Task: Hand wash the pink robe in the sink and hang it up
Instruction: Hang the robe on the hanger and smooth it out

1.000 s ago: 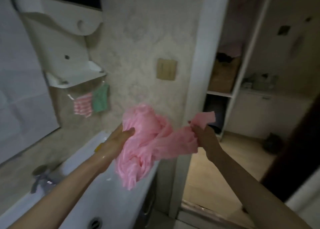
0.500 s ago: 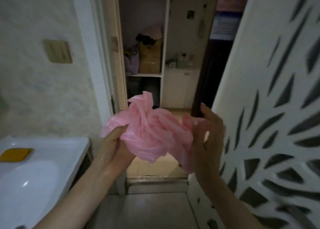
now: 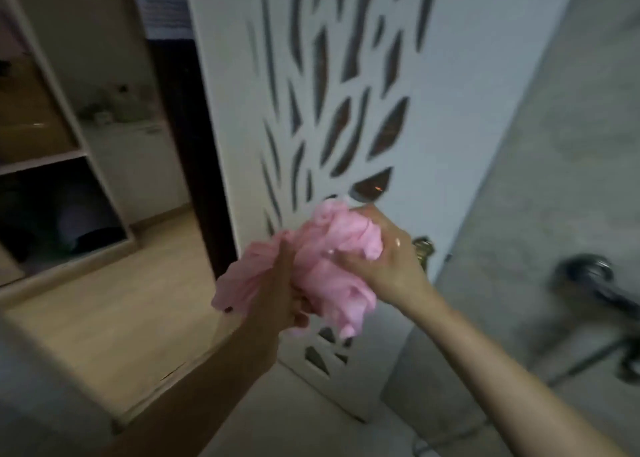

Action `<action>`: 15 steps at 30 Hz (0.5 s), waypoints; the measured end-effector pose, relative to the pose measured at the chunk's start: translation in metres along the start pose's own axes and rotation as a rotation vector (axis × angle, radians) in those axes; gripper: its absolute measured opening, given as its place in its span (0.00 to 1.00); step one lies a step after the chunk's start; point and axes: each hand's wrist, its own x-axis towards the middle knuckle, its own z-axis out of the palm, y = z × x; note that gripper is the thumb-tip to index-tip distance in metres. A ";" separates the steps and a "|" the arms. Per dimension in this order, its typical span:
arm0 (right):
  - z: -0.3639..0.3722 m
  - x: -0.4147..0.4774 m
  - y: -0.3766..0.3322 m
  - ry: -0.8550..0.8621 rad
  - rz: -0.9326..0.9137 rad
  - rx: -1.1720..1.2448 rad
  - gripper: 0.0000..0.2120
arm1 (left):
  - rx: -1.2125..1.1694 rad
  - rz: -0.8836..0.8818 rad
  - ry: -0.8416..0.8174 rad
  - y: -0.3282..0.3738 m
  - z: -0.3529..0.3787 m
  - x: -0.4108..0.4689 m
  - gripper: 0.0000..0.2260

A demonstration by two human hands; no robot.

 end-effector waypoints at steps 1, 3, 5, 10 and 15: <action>-0.014 -0.004 0.004 0.071 0.044 0.020 0.14 | 0.127 -0.028 -0.090 0.000 0.009 0.001 0.20; -0.041 -0.012 0.009 0.237 0.129 0.117 0.10 | 0.354 0.009 -0.241 -0.001 0.027 -0.001 0.16; -0.070 -0.022 0.009 0.389 0.225 0.143 0.08 | 0.432 0.206 -0.300 -0.004 0.044 -0.004 0.11; -0.132 -0.053 0.002 0.653 0.398 0.176 0.07 | 0.279 0.776 0.005 0.009 0.074 -0.013 0.13; -0.170 -0.083 0.001 0.743 0.450 0.200 0.08 | 0.512 0.683 -0.605 0.003 0.138 -0.034 0.41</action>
